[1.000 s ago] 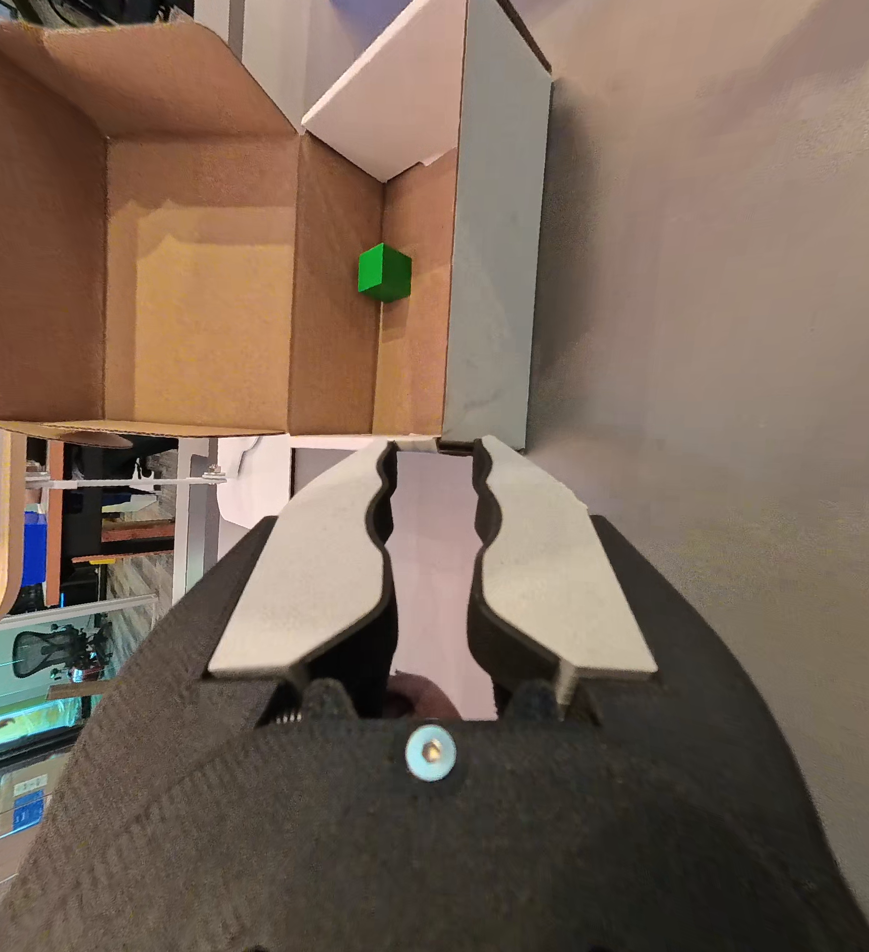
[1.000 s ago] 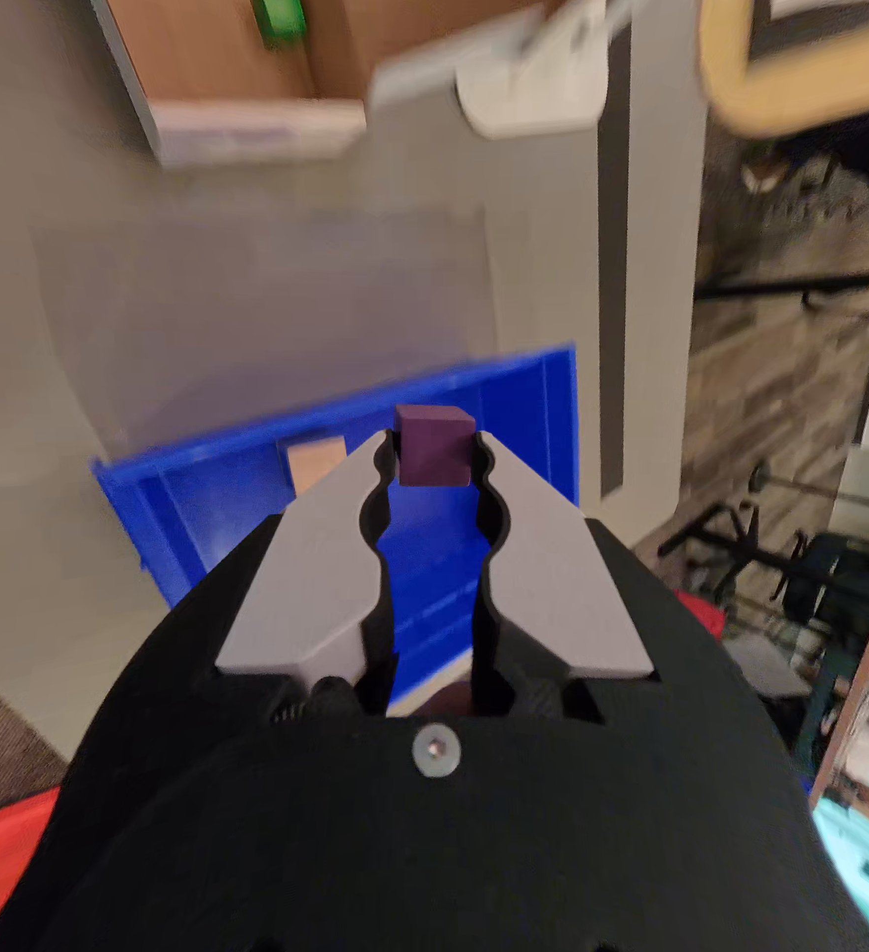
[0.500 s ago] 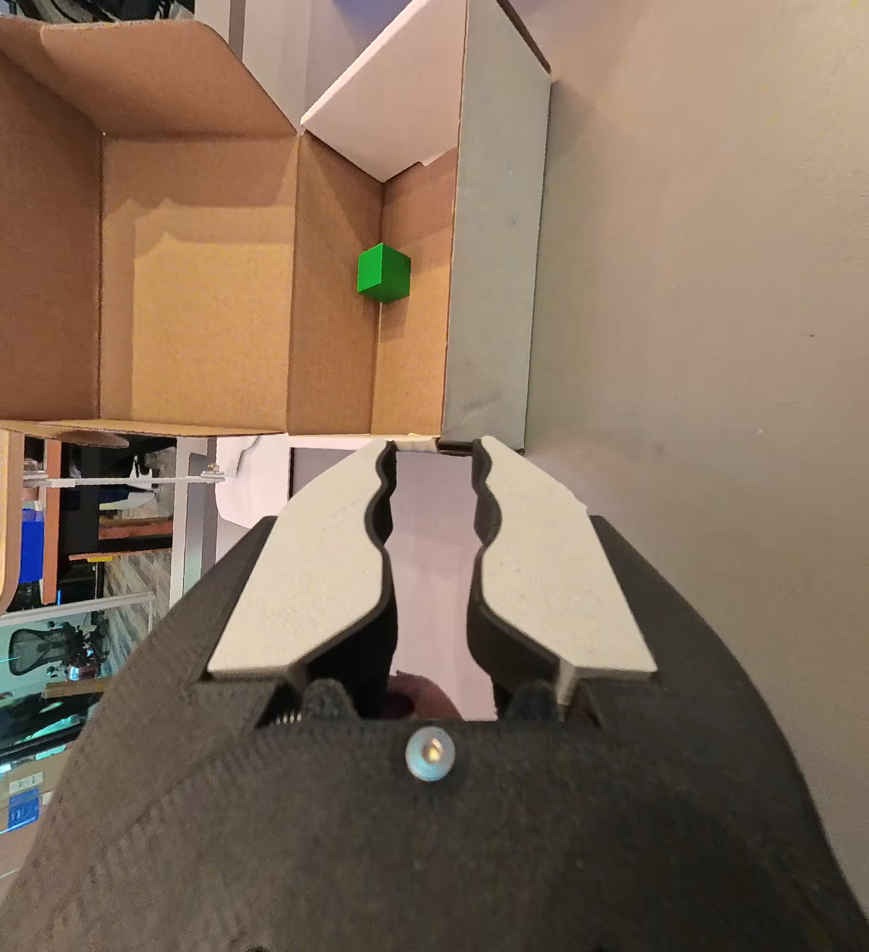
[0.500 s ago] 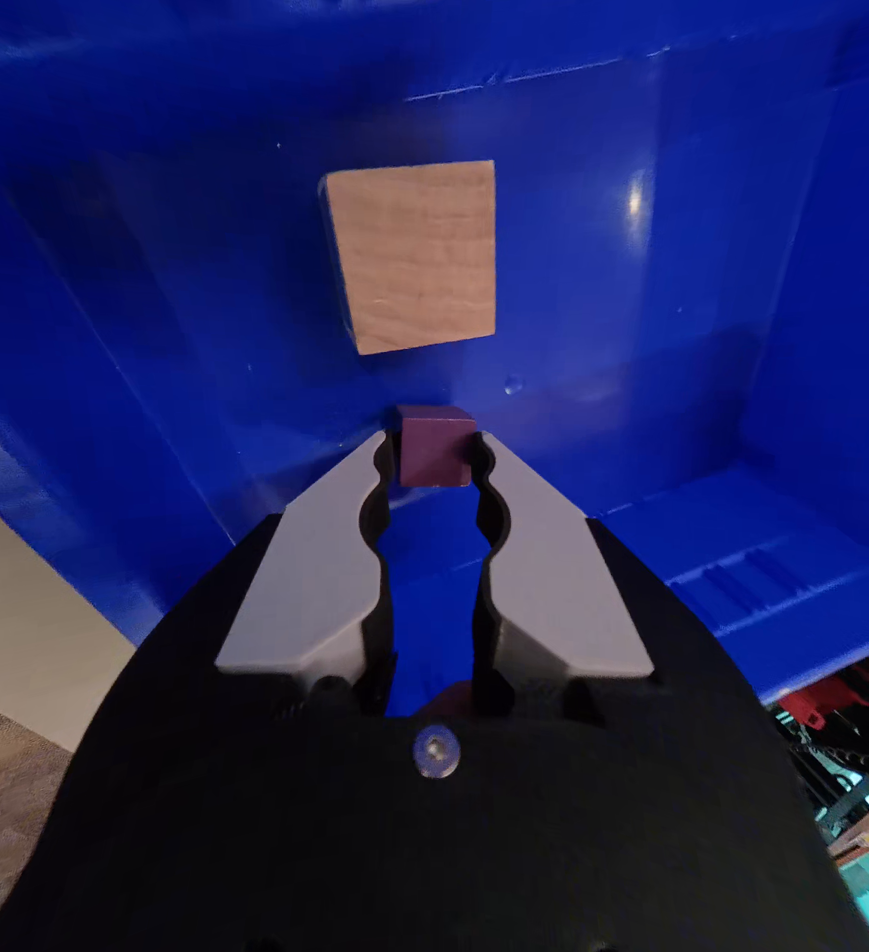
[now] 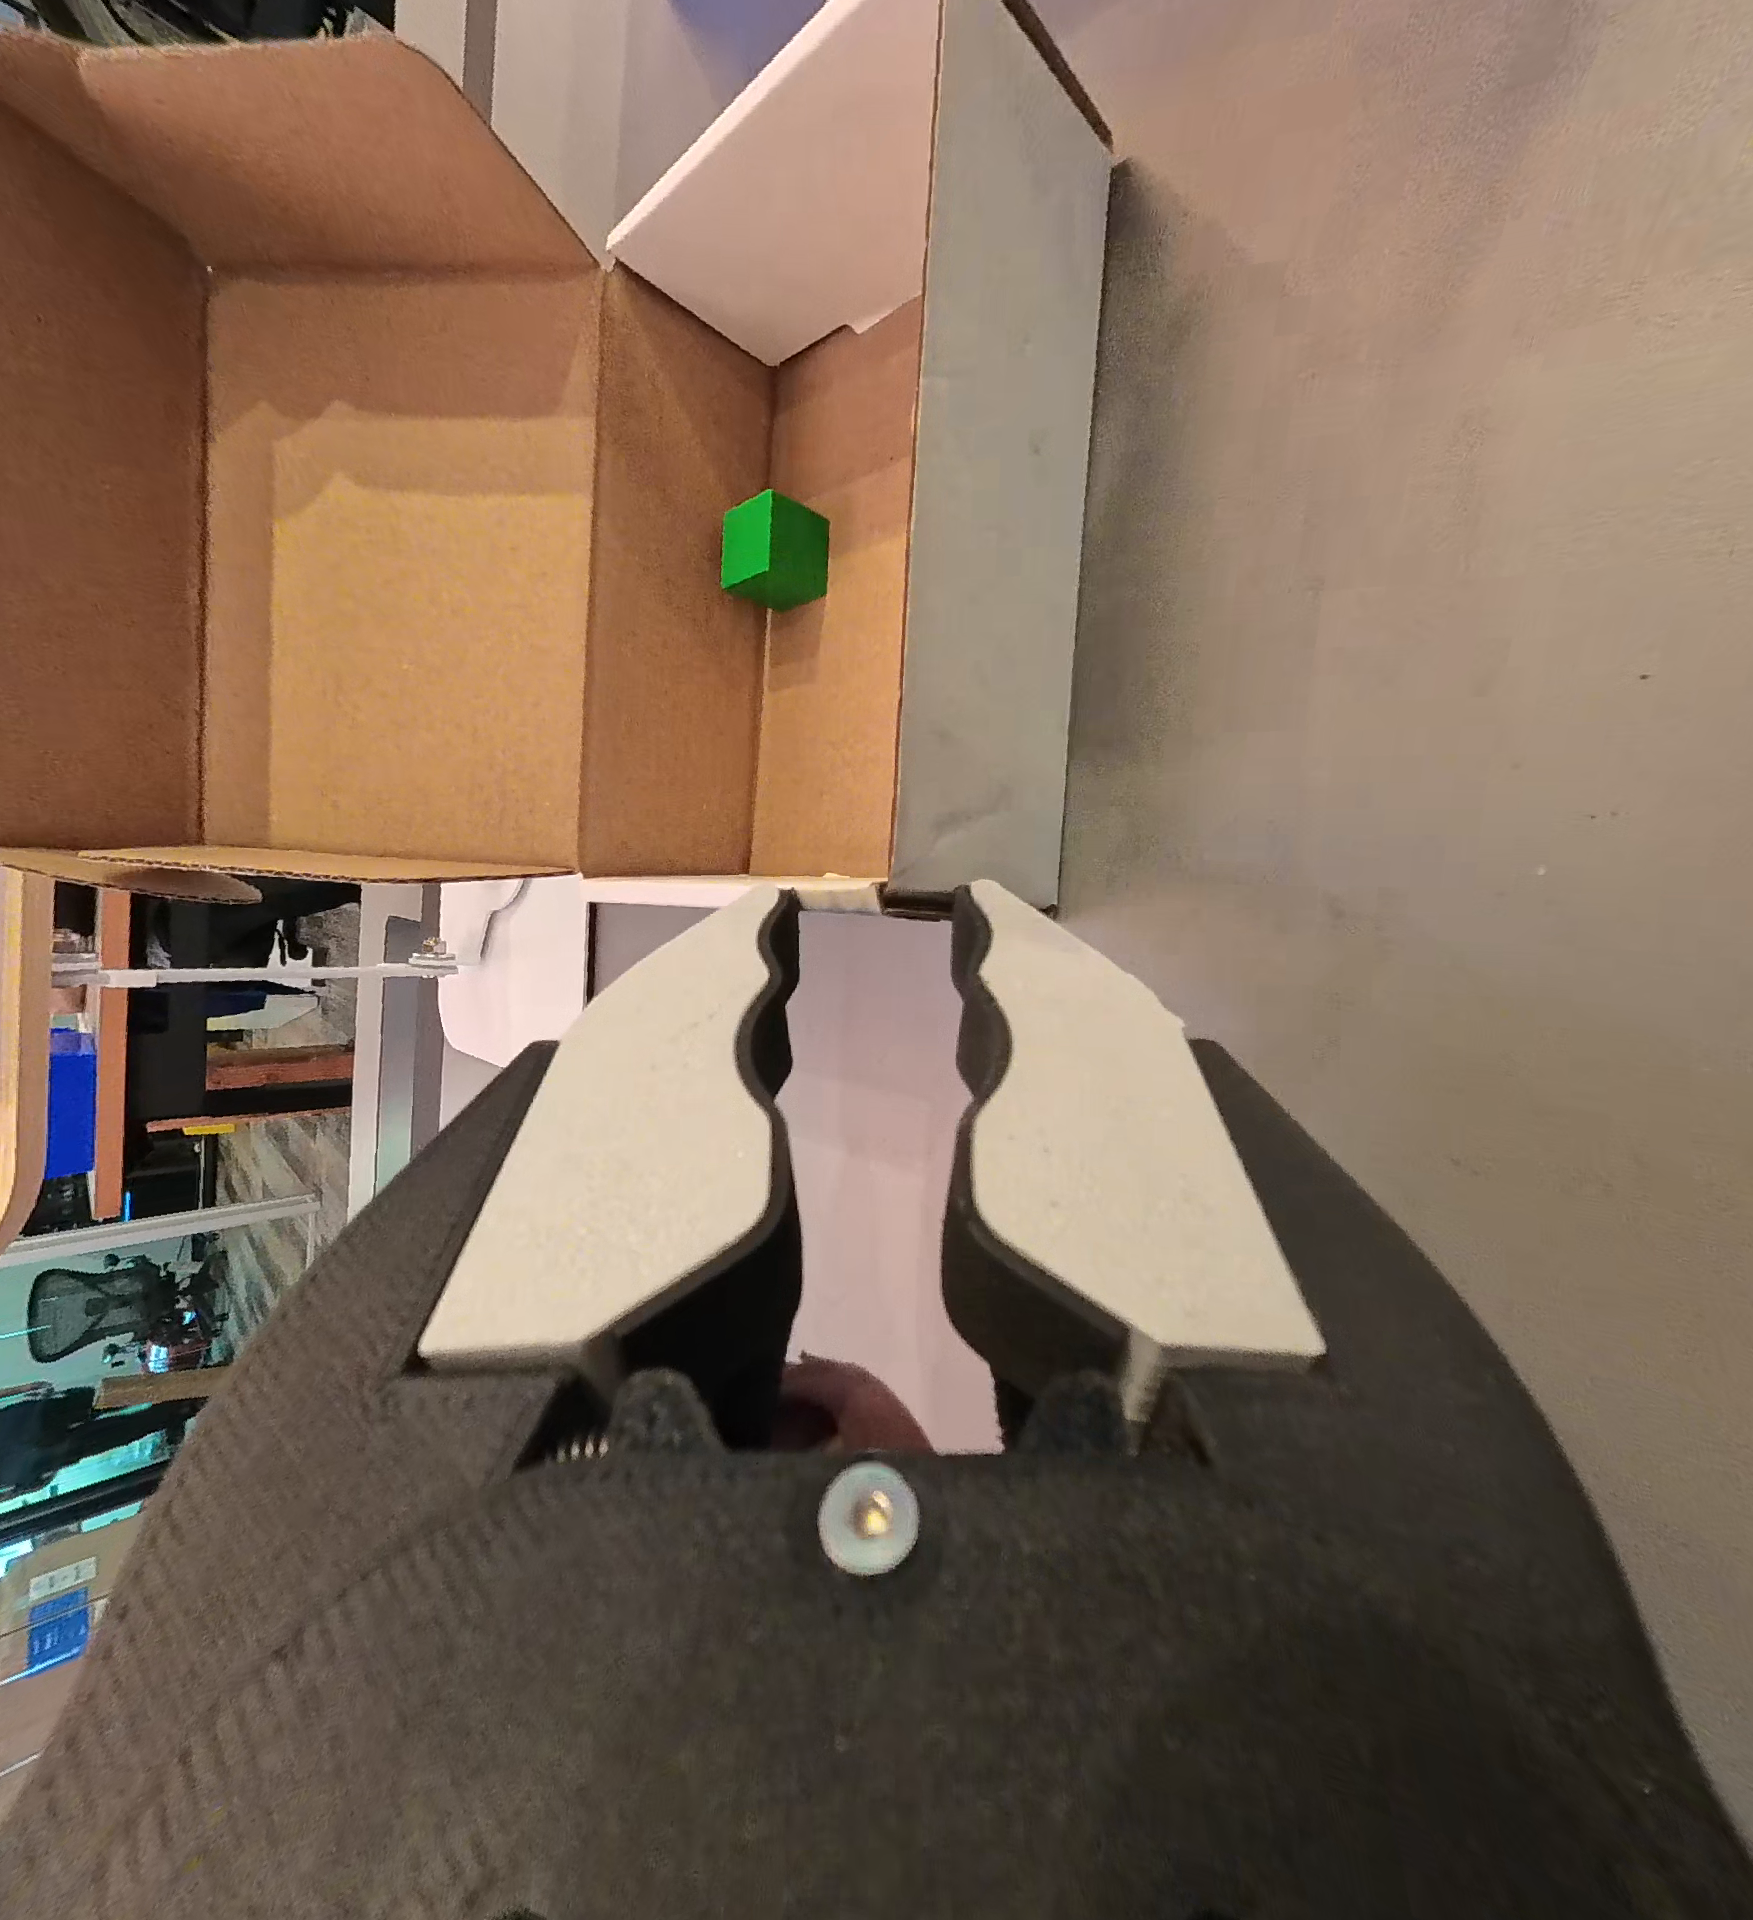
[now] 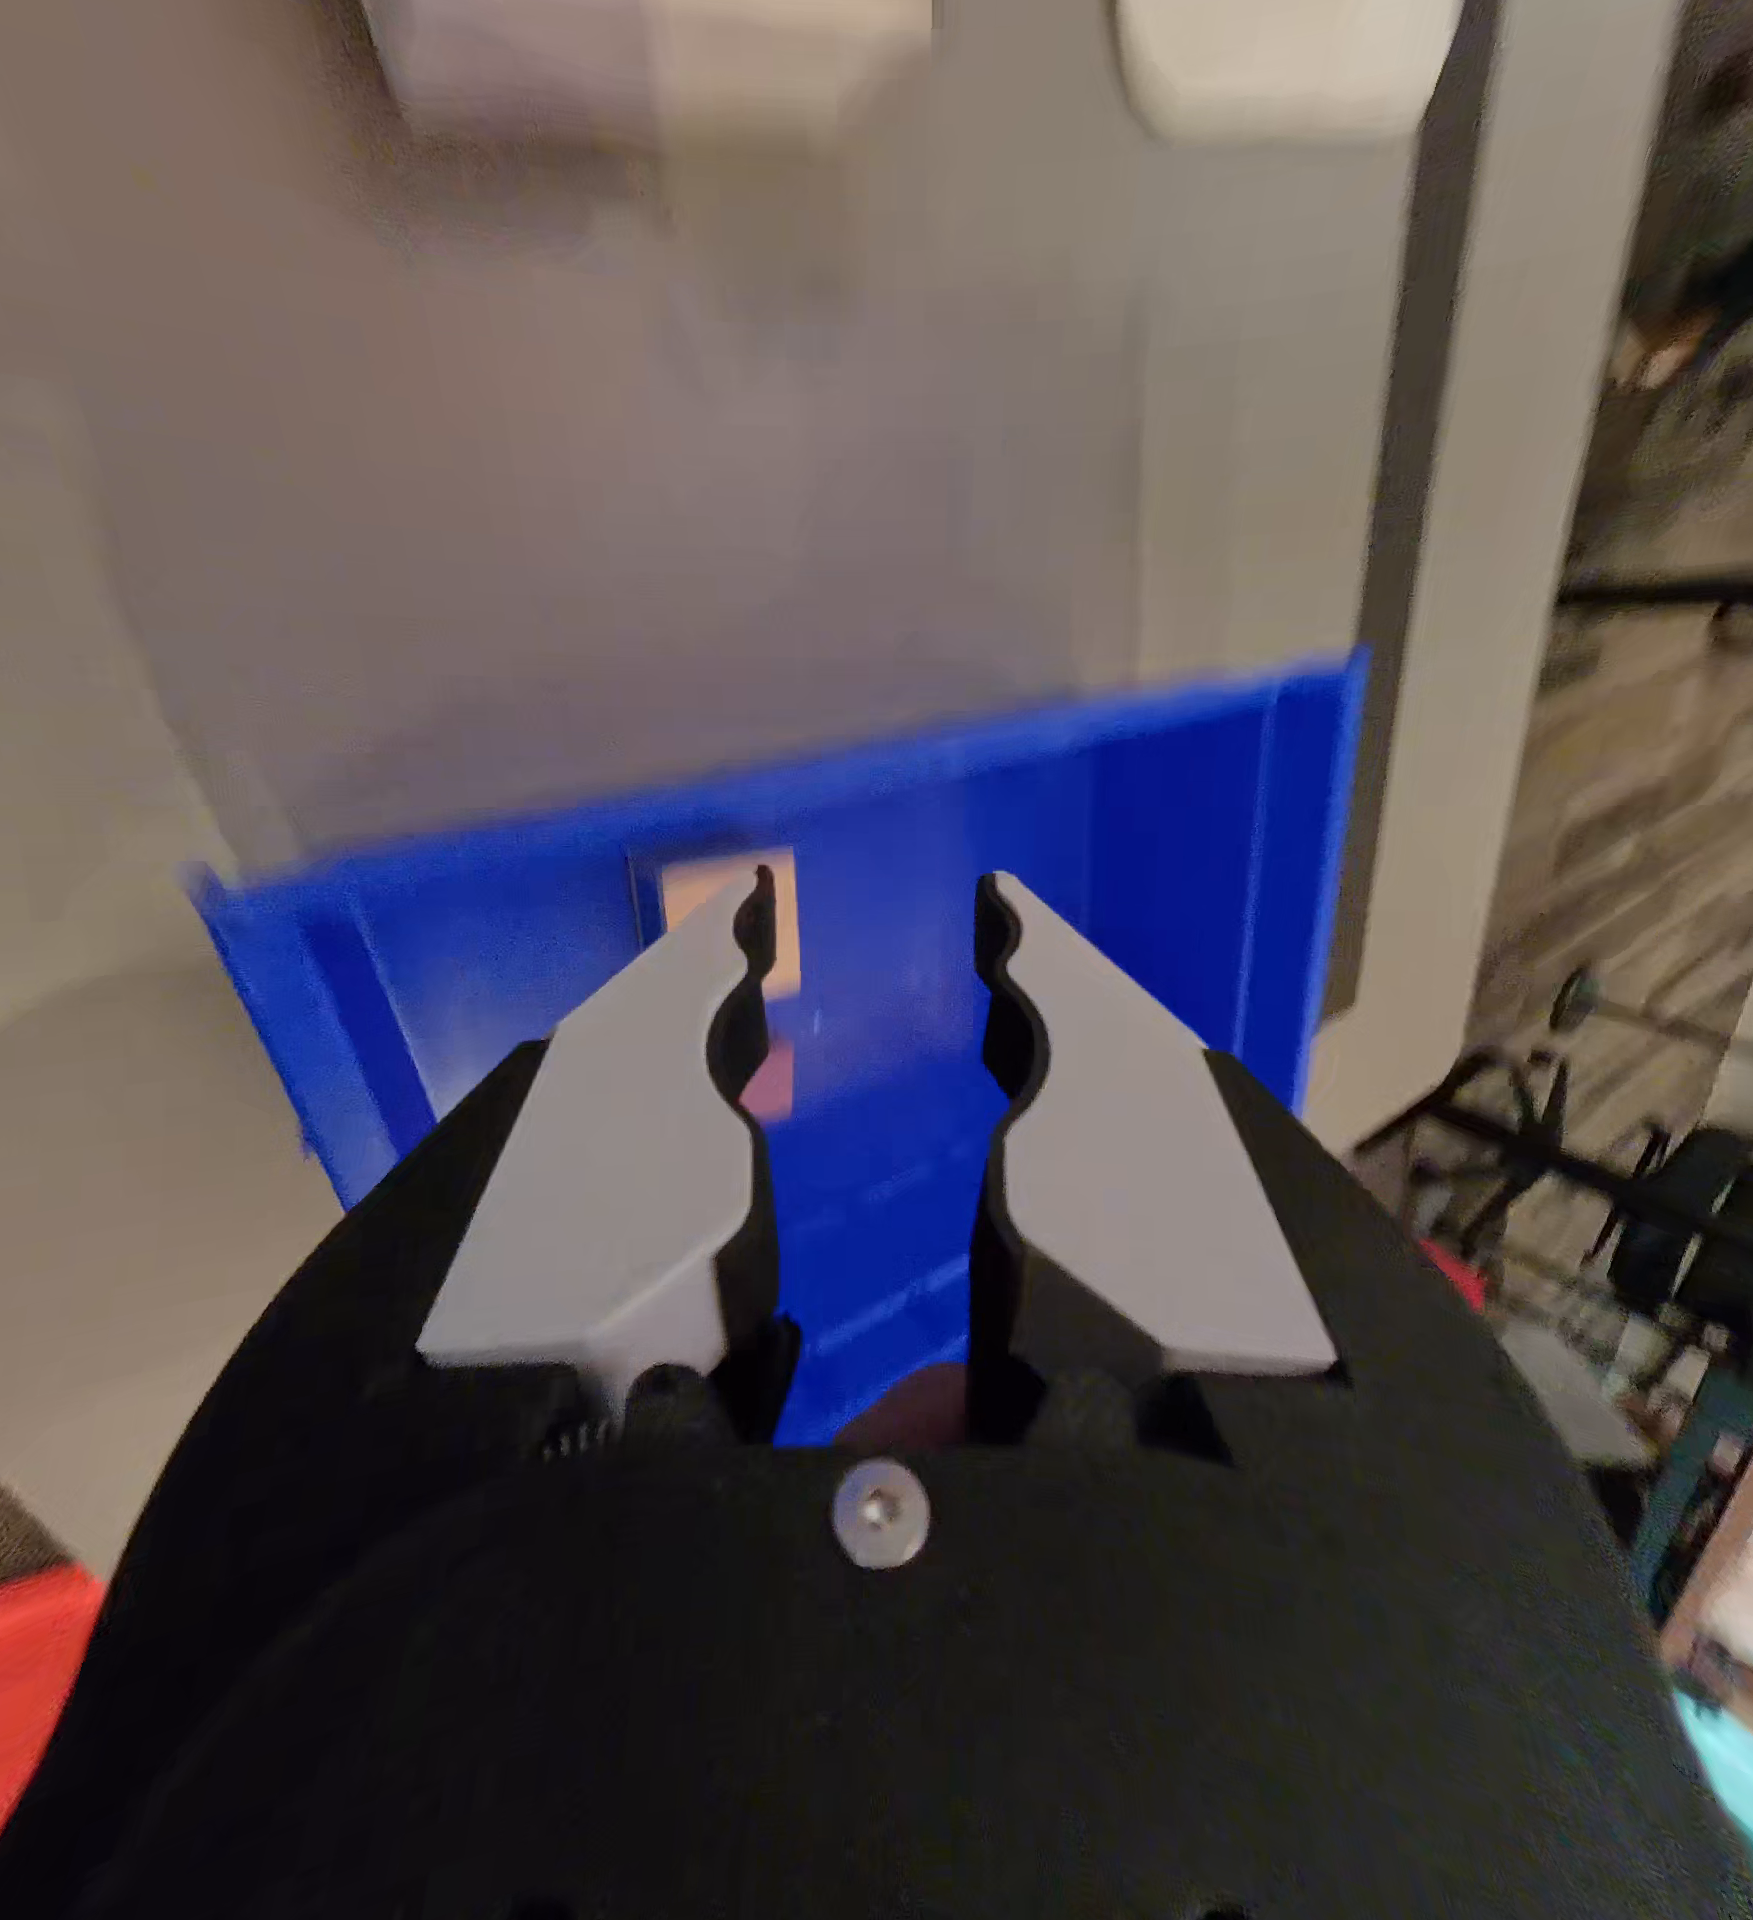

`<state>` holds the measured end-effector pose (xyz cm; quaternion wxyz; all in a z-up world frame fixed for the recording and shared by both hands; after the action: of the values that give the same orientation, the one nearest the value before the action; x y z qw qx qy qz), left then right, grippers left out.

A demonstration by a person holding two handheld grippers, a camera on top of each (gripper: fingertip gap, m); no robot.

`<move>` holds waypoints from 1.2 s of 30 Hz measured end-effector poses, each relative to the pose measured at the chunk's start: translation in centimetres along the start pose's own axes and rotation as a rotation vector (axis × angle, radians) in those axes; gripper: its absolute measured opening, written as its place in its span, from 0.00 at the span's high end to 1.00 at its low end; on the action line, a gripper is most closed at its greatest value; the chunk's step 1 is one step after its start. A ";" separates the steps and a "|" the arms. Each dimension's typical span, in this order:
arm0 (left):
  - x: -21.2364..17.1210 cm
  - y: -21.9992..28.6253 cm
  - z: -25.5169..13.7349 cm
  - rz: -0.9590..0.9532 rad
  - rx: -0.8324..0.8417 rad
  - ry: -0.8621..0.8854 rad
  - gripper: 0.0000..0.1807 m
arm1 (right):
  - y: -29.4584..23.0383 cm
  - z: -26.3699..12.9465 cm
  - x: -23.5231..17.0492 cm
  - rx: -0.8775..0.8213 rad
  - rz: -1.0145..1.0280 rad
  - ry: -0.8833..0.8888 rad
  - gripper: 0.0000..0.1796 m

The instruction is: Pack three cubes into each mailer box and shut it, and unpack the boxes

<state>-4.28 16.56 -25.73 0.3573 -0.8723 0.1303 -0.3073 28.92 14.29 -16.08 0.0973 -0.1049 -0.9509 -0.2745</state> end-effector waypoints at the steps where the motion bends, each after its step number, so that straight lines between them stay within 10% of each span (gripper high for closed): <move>1: 0.0 0.0 0.0 0.000 0.000 0.000 0.84 | -0.1 -0.2 2.8 -0.001 -0.023 0.065 0.80; 10: 0.0 0.0 0.1 0.017 -0.001 -0.011 0.84 | -2.1 8.8 17.3 0.136 -0.218 0.099 0.83; 20: 0.3 -0.4 0.5 0.024 -0.011 -0.010 0.85 | -2.0 15.8 18.1 0.204 -0.224 -0.044 0.80; 36: 0.3 -0.4 0.6 0.018 -0.011 -0.004 0.85 | -2.5 16.4 17.5 0.266 -0.254 -0.043 0.83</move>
<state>-3.64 17.01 -25.62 0.3556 -0.8737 0.1391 -0.3016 9.37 23.62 -26.68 0.0547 0.0242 -0.9863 -0.1540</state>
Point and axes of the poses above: each gripper's, where its closed fingertips meet, z out along the fingers, x out of its top, y = z × x across the jaws, the point moved 6 cm from there along -z, back along the fingers, and after that the axes turned 4 degrees about y, right-handed, at the moved point
